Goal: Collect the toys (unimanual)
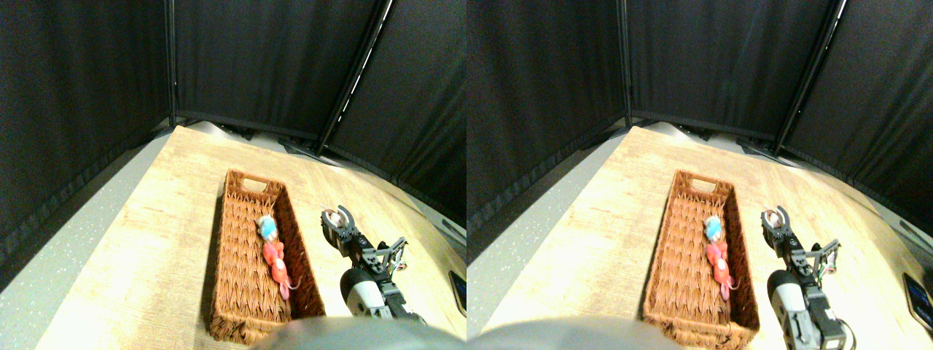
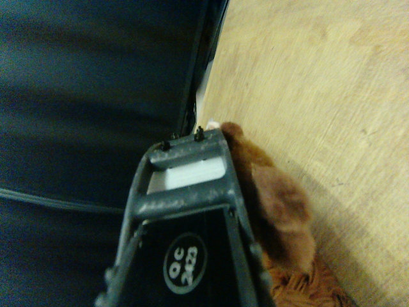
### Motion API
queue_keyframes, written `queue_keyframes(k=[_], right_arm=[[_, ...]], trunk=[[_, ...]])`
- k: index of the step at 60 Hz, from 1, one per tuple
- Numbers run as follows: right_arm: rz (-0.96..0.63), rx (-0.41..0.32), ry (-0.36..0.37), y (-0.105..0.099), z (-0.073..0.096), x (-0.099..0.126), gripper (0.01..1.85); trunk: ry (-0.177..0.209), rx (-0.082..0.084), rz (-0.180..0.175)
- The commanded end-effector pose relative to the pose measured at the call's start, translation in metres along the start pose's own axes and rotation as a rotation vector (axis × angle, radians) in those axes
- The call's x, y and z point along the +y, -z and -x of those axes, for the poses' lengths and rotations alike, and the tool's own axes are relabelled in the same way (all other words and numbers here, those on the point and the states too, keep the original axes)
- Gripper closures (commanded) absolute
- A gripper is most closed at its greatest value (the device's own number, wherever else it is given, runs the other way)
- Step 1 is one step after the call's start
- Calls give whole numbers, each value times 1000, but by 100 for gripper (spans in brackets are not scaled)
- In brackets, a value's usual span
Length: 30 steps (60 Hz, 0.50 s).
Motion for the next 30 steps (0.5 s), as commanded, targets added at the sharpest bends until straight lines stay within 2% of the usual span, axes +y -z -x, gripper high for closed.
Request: queue_keyframes(k=[1, 9, 16, 30], right_arm=[[23, -15, -36, 3, -2, 8, 180], [10, 54, -48, 15, -3, 19, 180], [-3, 62, -31, 25, -3, 23, 180], [-11, 129, -37, 45, -5, 33, 179]], trunk=[[-26, -20, 35], [-46, -32, 66], [-62, -39, 90], [-86, -51, 125]])
